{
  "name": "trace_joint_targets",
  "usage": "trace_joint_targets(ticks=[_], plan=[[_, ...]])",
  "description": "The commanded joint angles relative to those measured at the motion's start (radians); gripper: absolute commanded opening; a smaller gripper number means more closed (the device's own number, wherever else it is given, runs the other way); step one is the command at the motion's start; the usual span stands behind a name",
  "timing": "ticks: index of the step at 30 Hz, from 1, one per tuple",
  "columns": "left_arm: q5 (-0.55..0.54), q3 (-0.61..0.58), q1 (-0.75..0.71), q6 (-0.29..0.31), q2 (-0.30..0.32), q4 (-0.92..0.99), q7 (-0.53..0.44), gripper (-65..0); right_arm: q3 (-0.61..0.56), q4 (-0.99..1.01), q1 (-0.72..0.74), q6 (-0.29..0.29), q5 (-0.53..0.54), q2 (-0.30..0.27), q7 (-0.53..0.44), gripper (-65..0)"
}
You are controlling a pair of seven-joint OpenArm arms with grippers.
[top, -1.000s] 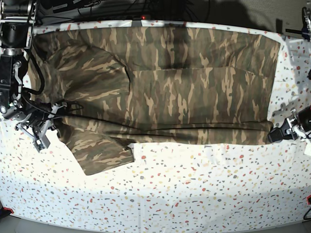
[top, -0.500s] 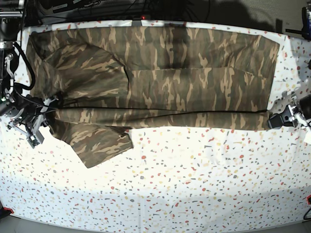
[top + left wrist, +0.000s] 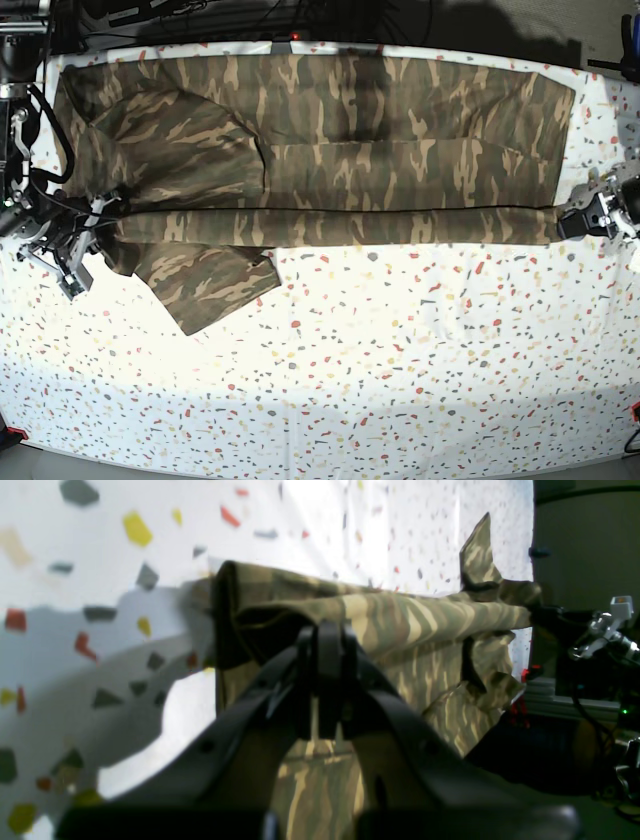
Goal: Fold the T-shirt properly
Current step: 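Lay the folded edge down along the hem and release both grippers, then raise both grippers away from the folded shirt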
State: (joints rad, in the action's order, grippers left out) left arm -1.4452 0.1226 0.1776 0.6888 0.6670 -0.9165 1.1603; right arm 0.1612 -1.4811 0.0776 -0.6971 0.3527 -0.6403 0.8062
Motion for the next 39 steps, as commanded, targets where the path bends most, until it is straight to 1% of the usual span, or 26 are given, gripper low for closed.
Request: trace_joint_targets(ticks=[1,6,9,10,11,12,13,14,15,16,17,19,21,24,27,28,30,32,34,37,39], plan=[[-0.026,0.008,0.011,0.009,0.026,-0.015,-0.01,-65.0,0.011,-0.017,0.019,-0.001,0.003,-0.024,-0.002,-65.0],[-0.026,0.008,-0.008,0.009,0.026,-0.014,-0.009,-65.0,0.011,-0.017,0.019,-0.001,0.004,-0.024,0.041,-65.0],[-0.025,0.008,-0.014,0.009,0.026,-0.014,-0.008,-65.0,0.011,-0.017,0.019,-0.001,0.053,-0.025,0.11,-65.0],[-0.023,0.008,-0.016,0.009,0.027,-0.014,-0.008,-65.0,0.011,-0.017,0.019,-0.001,0.072,-0.024,0.137,-58.8],[-0.022,0.008,-0.017,0.009,0.026,-0.014,-0.008,-63.8,0.011,-0.017,0.019,-0.001,0.09,-0.024,0.159,-50.4],[-0.022,0.008,-0.017,0.009,0.026,-0.014,-0.008,-57.1,0.011,-0.017,0.019,-0.001,0.103,-0.025,0.171,-43.1],[-0.022,0.008,-0.017,0.009,0.026,-0.014,-0.008,-50.5,0.011,-0.017,0.019,-0.001,0.105,-0.025,0.172,-37.6],[-0.022,0.008,-0.017,0.009,0.027,-0.014,-0.008,-44.7,0.011,-0.017,0.019,-0.001,0.105,-0.025,0.171,-34.4],[-0.021,0.008,-0.017,0.009,0.027,-0.014,-0.008,-40.0,0.011,-0.017,0.019,-0.001,0.105,-0.025,0.171,-33.5],[-0.018,0.008,-0.017,0.009,0.027,-0.014,-0.008,-36.7,0.011,-0.017,0.019,-0.001,0.105,-0.025,0.171,-33.5],[-0.007,0.008,-0.017,0.009,0.027,-0.014,-0.008,-34.8,0.011,-0.017,0.019,-0.001,0.105,-0.025,0.171,-33.5],[0.015,0.008,-0.017,0.009,0.027,-0.014,-0.009,-33.9,0.011,-0.017,0.02,-0.001,0.105,-0.025,0.173,-33.5],[0.005,0.008,-0.016,0.009,0.027,-0.015,-0.015,-33.9,0.011,-0.017,0.025,-0.001,0.108,-0.025,0.16,-33.5],[-0.038,0.008,-0.015,0.009,0.026,-0.015,-0.076,-33.9,0.011,-0.018,0.049,-0.001,0.196,-0.024,0.114,-33.5],[-0.038,0.009,-0.008,0.009,0.014,-0.015,-0.107,-33.9,0.011,-0.018,0.097,-0.001,0.309,-0.024,0.072,-33.5],[-0.038,0.009,-0.009,0.009,0.006,-0.015,-0.107,-33.9,0.011,-0.018,0.113,-0.001,0.335,-0.024,0.044,-33.5],[-0.038,0.009,-0.011,0.009,-0.021,-0.015,-0.107,-33.9,0.011,-0.015,0.146,-0.001,0.351,-0.015,-0.041,-33.6],[-0.038,0.009,-0.014,0.009,-0.059,-0.015,-0.107,-33.9,0.011,0.001,0.187,-0.001,0.33,0.011,-0.088,-33.6],[-0.038,0.009,-0.014,0.009,-0.102,-0.015,-0.108,-33.9,0.01,0.042,0.242,-0.001,0.27,0.054,-0.102,-33.6],[-0.006,0.009,-0.013,0.009,-0.159,-0.015,-0.139,-33.9,0.01,0.153,0.34,-0.001,0.169,0.129,-0.127,-33.6],[0.018,0.009,-0.011,0.009,-0.188,-0.015,-0.146,-33.9,0.01,0.258,0.413,-0.001,0.132,0.17,-0.129,-34.6]])
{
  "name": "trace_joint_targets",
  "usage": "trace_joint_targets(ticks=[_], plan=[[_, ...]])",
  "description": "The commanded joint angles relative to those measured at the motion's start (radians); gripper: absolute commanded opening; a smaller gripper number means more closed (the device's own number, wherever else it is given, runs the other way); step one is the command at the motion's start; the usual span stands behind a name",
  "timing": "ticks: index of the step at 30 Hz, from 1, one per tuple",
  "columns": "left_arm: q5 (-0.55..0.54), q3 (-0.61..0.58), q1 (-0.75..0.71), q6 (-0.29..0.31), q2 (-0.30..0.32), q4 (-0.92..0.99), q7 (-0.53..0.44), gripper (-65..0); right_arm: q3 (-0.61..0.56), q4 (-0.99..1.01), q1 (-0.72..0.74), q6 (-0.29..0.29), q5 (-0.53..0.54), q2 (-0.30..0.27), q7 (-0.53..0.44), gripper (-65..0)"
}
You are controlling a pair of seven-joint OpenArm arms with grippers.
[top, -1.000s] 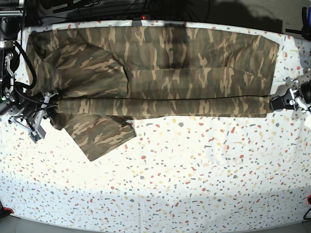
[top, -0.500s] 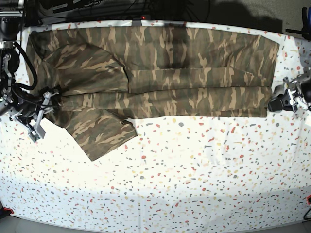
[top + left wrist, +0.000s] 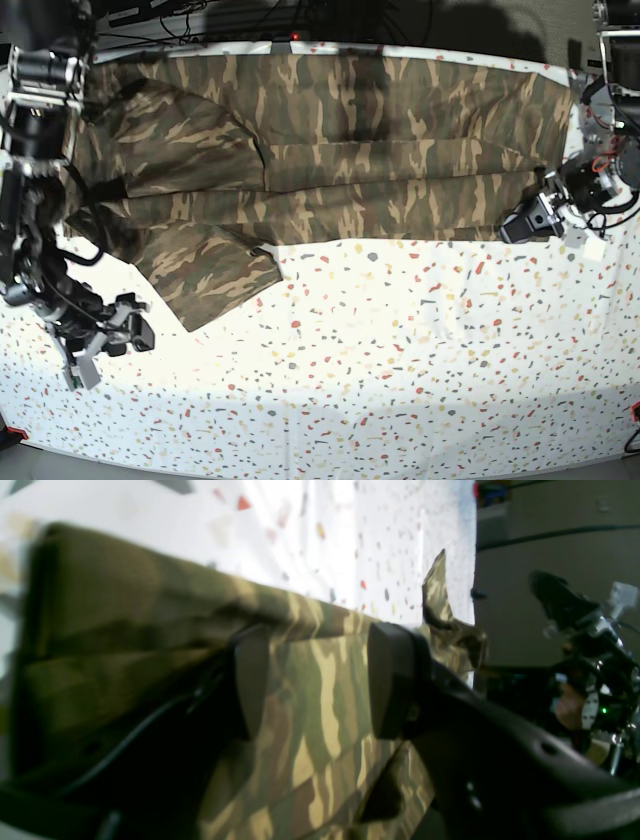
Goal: Fold the T-shirt properly
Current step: 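Raise both grippers away from the folded shirt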
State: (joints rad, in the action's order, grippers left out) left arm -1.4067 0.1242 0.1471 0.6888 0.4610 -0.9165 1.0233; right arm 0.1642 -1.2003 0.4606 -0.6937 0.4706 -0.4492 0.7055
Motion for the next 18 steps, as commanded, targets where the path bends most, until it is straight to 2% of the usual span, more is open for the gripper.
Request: trace_joint_targets(ticks=[1,3,6,10,14,18], plan=[[-0.012,0.007,0.019,0.009,0.006,-0.015,-0.009,-33.9,0.007,0.035,0.065,-0.004,-0.01,-0.003,-0.034,-35.8],[0.001,0.007,0.019,0.009,-0.01,-0.015,-0.005,-33.9,0.006,0.161,0.134,-0.004,-0.07,0.027,-0.066,-36.8],[0.004,0.007,0.019,0.009,-0.014,-0.015,-0.003,-33.9,0.006,0.36,0.217,-0.004,-0.166,0.054,-0.166,-36.8],[0.004,0.007,0.019,0.009,-0.014,-0.015,-0.003,-33.9,0.006,0.592,0.286,-0.004,-0.304,0.065,-0.282,-36.8],[0.003,0.007,0.019,0.009,-0.014,-0.015,-0.003,-33.9,0.005,0.687,0.289,-0.004,-0.372,0.08,-0.292,-36.8],[0.003,0.007,0.019,0.009,-0.014,-0.015,-0.003,-33.9,0.005,0.706,0.267,-0.004,-0.393,0.092,-0.299,-36.8]])
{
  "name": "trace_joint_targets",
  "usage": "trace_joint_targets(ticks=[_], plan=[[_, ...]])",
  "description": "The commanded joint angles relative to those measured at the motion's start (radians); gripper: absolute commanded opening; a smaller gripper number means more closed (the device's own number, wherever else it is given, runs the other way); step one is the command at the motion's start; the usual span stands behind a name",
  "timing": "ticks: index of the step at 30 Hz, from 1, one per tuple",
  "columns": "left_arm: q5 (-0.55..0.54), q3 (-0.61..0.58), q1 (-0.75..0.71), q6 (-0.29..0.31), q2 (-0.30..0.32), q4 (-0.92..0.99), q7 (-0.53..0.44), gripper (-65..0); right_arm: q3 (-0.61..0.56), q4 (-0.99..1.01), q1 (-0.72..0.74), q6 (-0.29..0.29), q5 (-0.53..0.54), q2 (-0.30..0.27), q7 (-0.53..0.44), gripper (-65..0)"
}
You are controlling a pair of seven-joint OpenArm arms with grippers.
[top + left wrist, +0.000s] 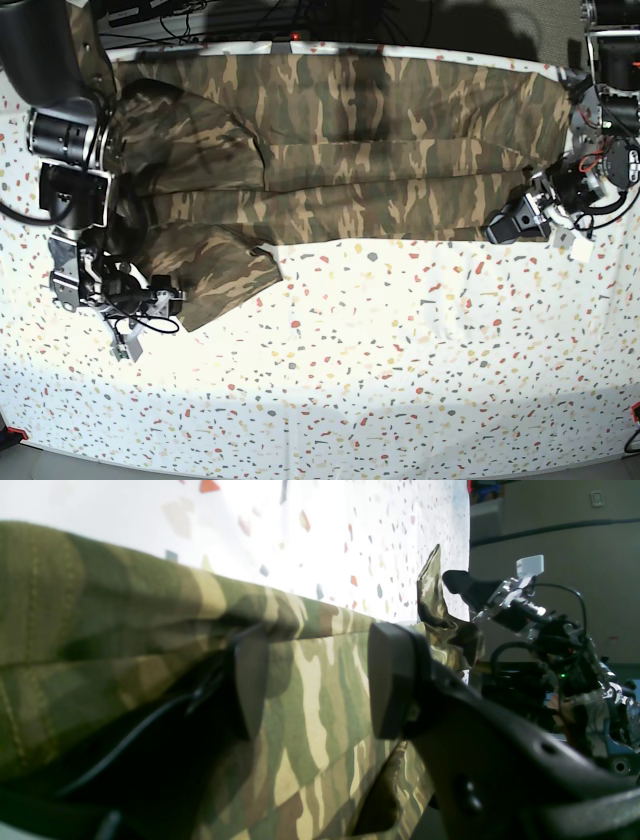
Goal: Fold the T-shirt properly
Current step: 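Raise both grippers away from the folded shirt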
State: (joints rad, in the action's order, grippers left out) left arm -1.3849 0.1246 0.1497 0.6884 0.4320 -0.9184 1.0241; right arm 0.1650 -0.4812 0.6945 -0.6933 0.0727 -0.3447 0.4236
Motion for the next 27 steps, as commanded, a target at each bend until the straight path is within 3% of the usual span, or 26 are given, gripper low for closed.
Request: trace_joint_targets(ticks=[1,4,9,10,15,22,27], plan=[[-0.018,0.006,0.016,0.01,0.015,-0.013,-0.003,-33.9,0.005,-0.013,0.024,-0.005,0.004,-0.008,-0.017,-36.8],[-0.018,0.006,0.016,0.01,0.015,-0.013,-0.004,-33.9,0.005,-0.013,-0.002,-0.005,-0.025,0.005,-0.017,-41.1],[-0.018,0.006,0.017,0.01,0.015,-0.013,-0.004,-33.9,-0.01,-0.013,-0.033,-0.005,-0.047,0.012,-0.017,-63.0],[-0.019,0.006,0.017,0.01,0.015,-0.013,-0.004,-33.9,-0.011,-0.014,-0.032,-0.005,-0.047,0.012,-0.017,-65.0],[-0.018,0.006,0.017,0.01,0.016,-0.013,-0.004,-33.9,-0.011,-0.076,-0.031,-0.005,0.054,0.009,0.003,-65.0],[-0.019,0.007,0.017,0.01,0.031,-0.013,-0.006,-33.9,-0.011,-0.262,-0.034,-0.005,0.258,0.0,0.217,-65.0],[-0.016,0.007,0.022,0.01,0.056,-0.013,-0.014,-33.9,-0.011,-0.317,-0.033,-0.005,0.328,-0.022,0.277,-65.0]])
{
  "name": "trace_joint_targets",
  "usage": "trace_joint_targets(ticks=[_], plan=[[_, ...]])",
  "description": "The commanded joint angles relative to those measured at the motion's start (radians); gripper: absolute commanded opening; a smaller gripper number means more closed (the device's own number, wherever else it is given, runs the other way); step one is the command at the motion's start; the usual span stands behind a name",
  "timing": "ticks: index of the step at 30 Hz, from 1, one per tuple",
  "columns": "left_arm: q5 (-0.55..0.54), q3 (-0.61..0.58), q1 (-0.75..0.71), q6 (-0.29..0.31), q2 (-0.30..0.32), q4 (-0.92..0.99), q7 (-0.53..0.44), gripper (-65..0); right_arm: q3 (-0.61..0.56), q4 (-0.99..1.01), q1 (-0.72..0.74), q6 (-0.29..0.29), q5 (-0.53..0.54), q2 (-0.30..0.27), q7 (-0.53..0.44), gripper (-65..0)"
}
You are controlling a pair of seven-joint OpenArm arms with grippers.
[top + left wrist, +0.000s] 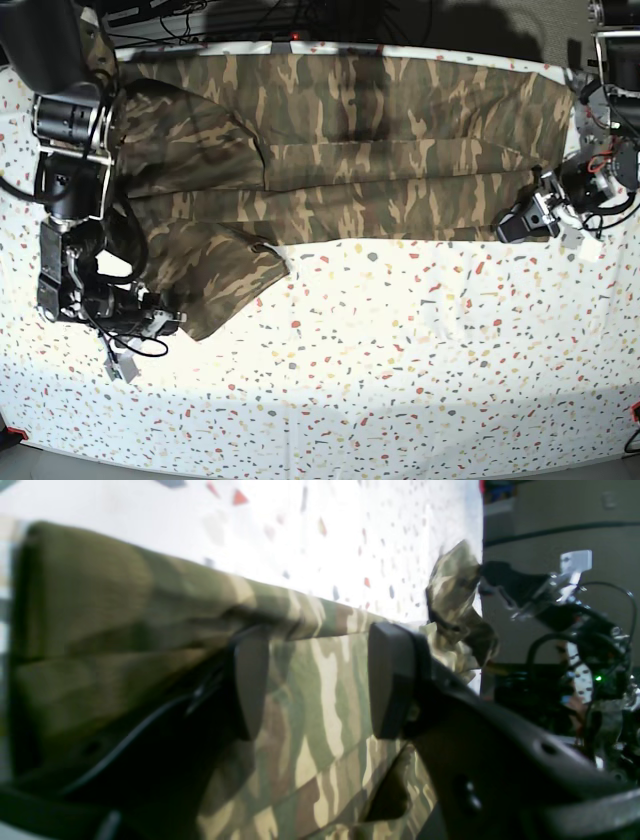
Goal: Fold the T-shirt properly
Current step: 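Raise both grippers away from the folded shirt, then grasp the strip's end corners with both grippers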
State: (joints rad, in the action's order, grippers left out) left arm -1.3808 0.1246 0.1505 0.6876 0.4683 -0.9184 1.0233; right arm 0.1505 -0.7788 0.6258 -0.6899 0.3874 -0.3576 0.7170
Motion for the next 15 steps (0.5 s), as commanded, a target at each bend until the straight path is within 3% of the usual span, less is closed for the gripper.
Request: trace_joint_targets(ticks=[1,8,12,15], plan=[[-0.006,0.007,0.024,0.011,0.025,-0.013,-0.025,-33.9,0.003,-0.021,0.035,-0.008,0.014,-0.011,-0.017,-65.0],[0.277,0.008,0.055,0.011,0.047,-0.082,-0.185,-33.9,0.003,-0.021,0.035,-0.008,0.017,-0.011,-0.017,-65.0],[0.43,0.008,0.049,0.011,0.051,-0.196,-0.185,-33.9,0.003,-0.021,0.035,-0.008,0.017,-0.011,-0.016,-65.0],[0.488,0.008,0.04,0.011,0.051,-0.288,-0.102,-33.9,0.003,-0.021,0.035,-0.008,0.017,-0.011,-0.016,-65.0]])
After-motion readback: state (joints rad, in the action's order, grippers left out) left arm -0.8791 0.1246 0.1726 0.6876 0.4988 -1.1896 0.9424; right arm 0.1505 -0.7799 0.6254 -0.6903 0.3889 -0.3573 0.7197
